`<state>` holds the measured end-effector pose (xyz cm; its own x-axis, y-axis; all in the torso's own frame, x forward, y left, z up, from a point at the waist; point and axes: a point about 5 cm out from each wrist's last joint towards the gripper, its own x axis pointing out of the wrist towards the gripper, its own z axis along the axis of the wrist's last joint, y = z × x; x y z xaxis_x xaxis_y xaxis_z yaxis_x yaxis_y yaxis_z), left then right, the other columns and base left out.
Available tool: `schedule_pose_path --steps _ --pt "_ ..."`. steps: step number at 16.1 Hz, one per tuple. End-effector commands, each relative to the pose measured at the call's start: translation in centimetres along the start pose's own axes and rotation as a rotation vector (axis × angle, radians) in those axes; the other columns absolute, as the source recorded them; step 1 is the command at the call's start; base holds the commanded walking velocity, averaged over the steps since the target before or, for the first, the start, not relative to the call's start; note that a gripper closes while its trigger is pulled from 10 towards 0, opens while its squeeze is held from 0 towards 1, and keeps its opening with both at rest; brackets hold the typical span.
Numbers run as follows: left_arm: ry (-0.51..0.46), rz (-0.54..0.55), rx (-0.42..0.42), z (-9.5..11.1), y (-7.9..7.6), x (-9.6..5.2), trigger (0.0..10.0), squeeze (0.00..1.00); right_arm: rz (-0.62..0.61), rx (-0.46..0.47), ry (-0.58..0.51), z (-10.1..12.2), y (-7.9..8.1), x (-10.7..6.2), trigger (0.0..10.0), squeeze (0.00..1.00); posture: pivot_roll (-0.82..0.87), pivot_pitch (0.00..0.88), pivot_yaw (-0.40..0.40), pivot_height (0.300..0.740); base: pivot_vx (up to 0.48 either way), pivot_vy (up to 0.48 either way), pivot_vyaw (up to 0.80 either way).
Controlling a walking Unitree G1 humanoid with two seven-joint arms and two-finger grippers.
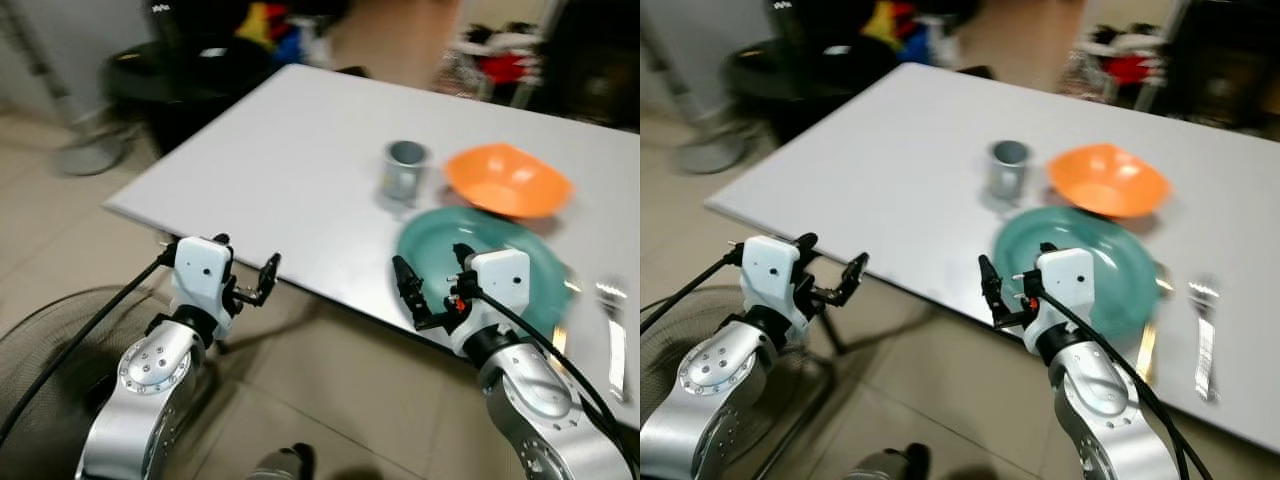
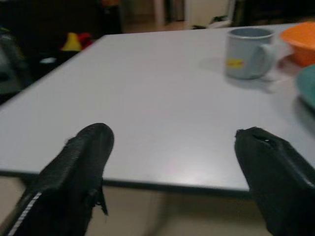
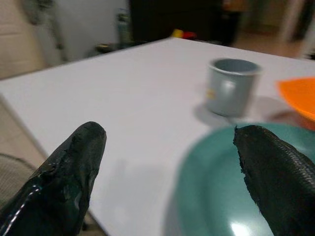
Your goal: Setting the table
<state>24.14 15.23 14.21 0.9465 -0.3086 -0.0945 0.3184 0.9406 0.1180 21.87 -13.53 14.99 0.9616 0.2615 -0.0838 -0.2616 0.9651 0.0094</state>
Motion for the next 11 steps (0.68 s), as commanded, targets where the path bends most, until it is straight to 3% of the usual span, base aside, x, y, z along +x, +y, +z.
schedule_pose_path --steps 1,2,3,11 --pt "-0.014 -0.026 0.028 0.53 -0.46 -0.03 10.0 0.63 0.026 0.008 -0.015 0.25 0.30 -0.09 10.0 1.00 0.04 0.028 0.058 0.740 0.000 0.000 0.80" --pt "-0.017 -0.028 0.020 0.64 -0.76 -0.11 10.0 0.36 0.053 0.010 -0.013 0.19 0.65 -0.07 10.0 1.00 0.04 0.030 0.057 0.740 0.000 0.000 0.80" --pt "-0.018 -0.025 0.013 0.64 -0.88 -0.15 10.0 0.00 0.064 0.014 -0.008 0.14 0.72 -0.07 10.0 1.00 0.04 0.032 0.056 0.740 0.000 0.000 0.80" --pt "0.000 0.019 -0.004 0.32 -0.47 -0.62 10.0 0.00 0.096 0.039 0.017 0.06 0.56 -0.35 10.0 1.00 0.05 0.036 0.052 0.740 0.000 0.000 0.80"
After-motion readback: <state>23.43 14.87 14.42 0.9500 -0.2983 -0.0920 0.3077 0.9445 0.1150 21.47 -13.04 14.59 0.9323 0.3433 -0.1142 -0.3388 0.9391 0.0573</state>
